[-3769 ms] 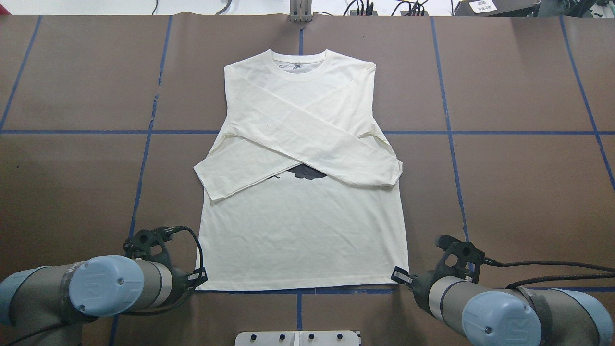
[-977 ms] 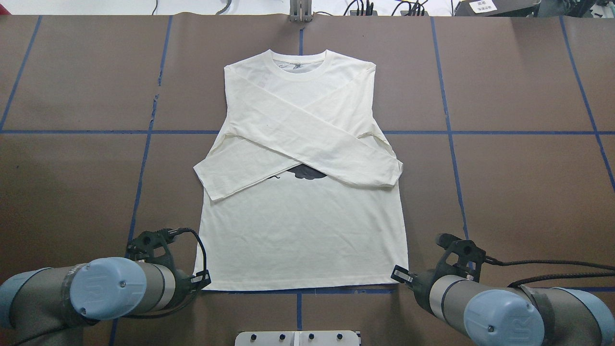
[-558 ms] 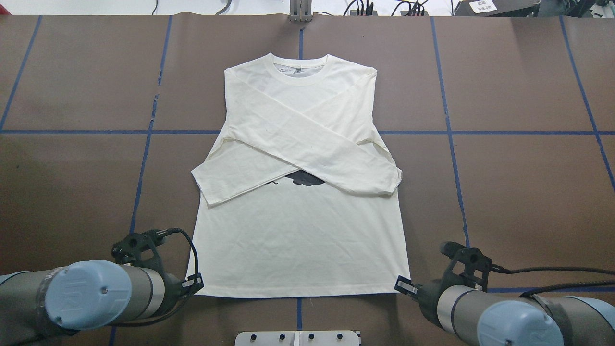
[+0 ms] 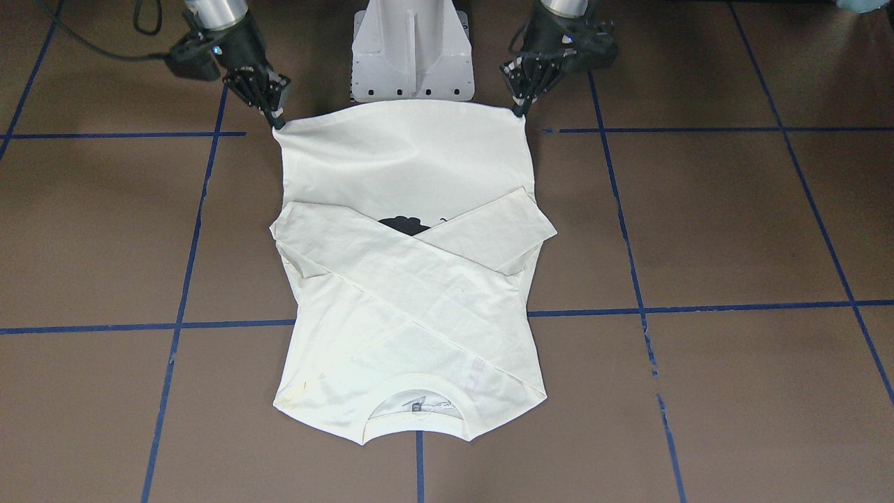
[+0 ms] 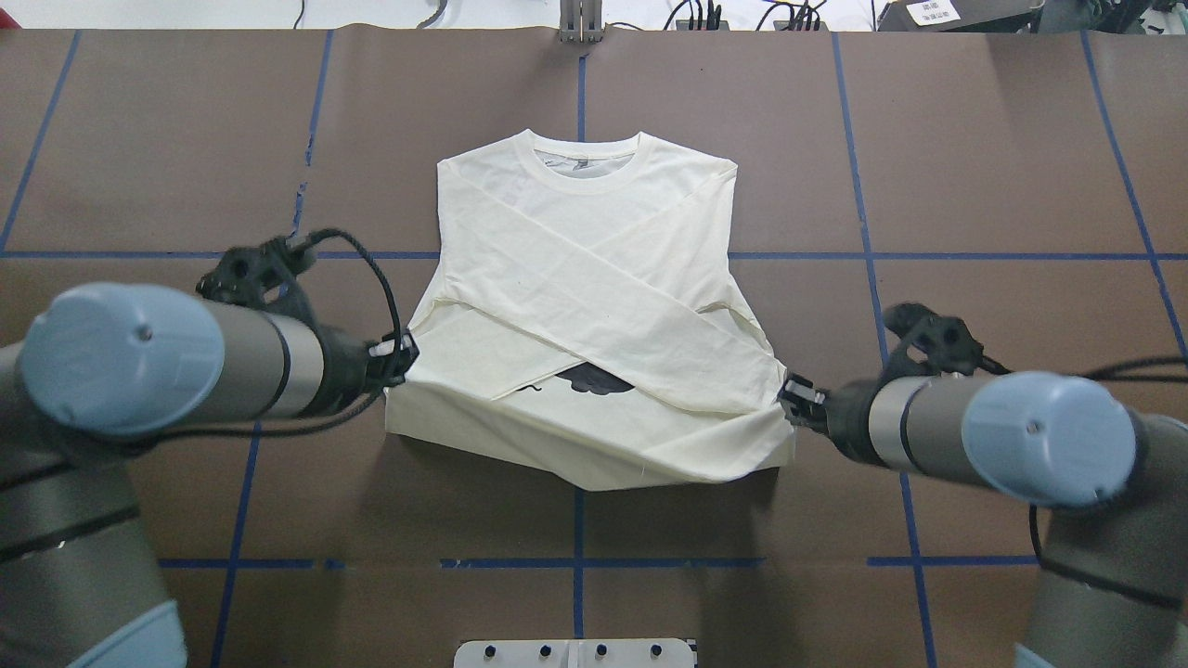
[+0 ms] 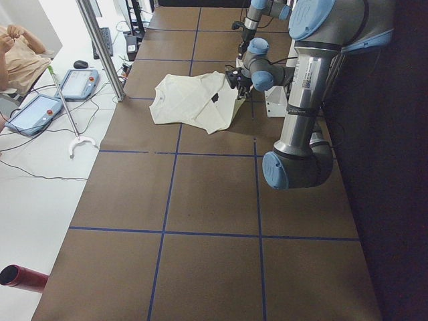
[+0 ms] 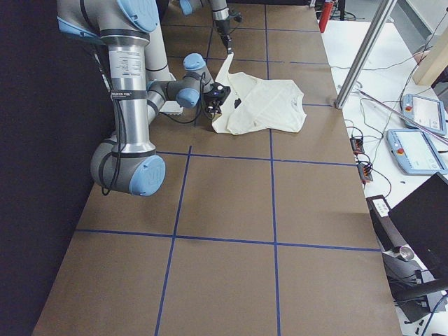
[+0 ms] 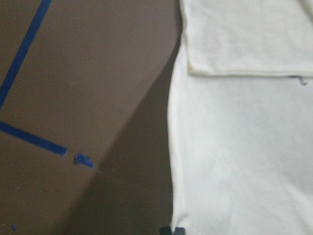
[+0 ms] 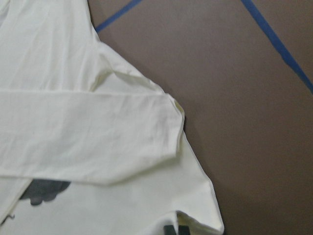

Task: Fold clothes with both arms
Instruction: 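Lift the hem with both grippers and fold it toward the collar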

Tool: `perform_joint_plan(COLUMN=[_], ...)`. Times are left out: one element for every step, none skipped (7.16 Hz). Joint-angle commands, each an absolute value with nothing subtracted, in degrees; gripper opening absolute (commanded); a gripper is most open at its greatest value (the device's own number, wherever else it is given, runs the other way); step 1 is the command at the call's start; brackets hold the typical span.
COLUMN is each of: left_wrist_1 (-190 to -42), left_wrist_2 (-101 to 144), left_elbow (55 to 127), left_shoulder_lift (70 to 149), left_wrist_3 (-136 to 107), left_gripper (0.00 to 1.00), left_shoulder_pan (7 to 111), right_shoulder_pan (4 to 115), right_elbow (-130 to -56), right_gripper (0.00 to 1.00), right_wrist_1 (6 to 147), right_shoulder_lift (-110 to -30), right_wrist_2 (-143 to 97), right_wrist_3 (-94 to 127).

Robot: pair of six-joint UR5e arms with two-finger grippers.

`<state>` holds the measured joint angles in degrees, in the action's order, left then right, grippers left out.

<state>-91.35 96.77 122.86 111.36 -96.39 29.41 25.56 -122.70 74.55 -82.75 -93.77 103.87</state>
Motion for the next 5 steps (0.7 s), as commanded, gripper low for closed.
perform_joint_plan(left_wrist_1=[-96.98, -106.08, -111.91, -113.63, -117.12], left_wrist_2=[97.12, 96.95, 96.86, 96.68, 96.42], left_elbow=[109.66, 100.29, 93.76, 89.34, 83.38], left_shoulder_lift=[115.39, 117.05, 118.81, 120.39, 122.06], left_wrist_3=[-85.81, -85.69, -85.61, -85.43, -85.43], left_gripper=[0.00, 0.00, 0.00, 0.00, 0.00], left_shoulder_pan=[39.08, 39.89, 41.64, 42.70, 42.80], right_shoulder_pan=[39.67, 43.03, 44.46, 45.60, 45.70], right_elbow=[-103.46, -94.05, -87.60, -83.19, -76.71], right_gripper=[0.00, 0.00, 0.00, 0.00, 0.00], right_wrist_1=[74.62, 74.36, 74.36, 74.27, 74.09], right_shoulder_lift=[-68.45, -61.85, -57.87, -54.79, -49.88], right_wrist_2=[-100.35, -103.42, -103.53, -103.54, -103.36], right_wrist_3=[92.95, 90.90, 87.75, 86.15, 85.70])
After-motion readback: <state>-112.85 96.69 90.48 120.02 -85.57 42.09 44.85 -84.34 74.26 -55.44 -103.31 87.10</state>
